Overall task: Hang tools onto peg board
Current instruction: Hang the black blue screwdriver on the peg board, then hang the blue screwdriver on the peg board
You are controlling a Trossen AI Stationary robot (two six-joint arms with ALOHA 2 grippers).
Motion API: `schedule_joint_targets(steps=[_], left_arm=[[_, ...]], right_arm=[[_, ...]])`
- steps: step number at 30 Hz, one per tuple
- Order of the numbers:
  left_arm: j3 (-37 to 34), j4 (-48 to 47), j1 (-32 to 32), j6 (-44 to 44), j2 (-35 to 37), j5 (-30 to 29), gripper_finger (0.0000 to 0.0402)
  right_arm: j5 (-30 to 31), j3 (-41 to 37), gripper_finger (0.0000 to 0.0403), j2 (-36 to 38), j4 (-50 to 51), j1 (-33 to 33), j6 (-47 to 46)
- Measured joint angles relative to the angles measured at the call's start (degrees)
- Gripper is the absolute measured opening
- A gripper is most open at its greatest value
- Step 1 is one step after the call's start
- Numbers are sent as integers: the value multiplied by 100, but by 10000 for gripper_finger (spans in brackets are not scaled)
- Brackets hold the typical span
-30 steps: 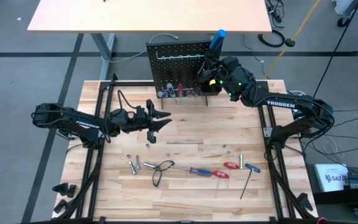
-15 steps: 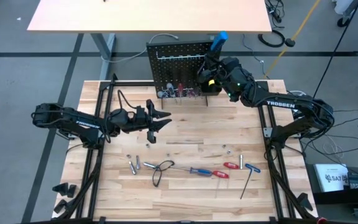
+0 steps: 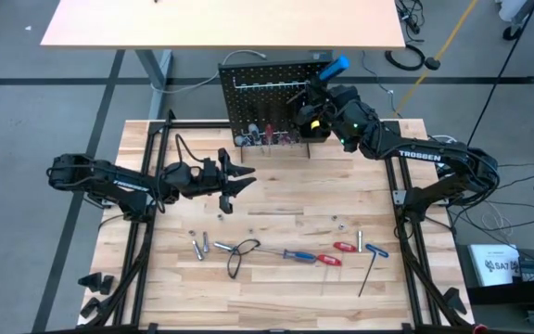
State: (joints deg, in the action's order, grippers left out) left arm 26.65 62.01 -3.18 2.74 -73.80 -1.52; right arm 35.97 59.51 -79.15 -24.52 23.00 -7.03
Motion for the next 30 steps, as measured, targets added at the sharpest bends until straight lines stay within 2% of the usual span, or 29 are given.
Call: schedule_joint_targets(steps=[16,21,30], left_arm=[[0,-5,0,4,0,2,123],[0,-4,4,4,0,2,123],[2,3,25,7,0,2,123]], right_arm=[[-57,-11,99,206,546,-2,197],[-21,-54,145,304,1117,2,193],[-26,-30,236,347,1511,-57,276]])
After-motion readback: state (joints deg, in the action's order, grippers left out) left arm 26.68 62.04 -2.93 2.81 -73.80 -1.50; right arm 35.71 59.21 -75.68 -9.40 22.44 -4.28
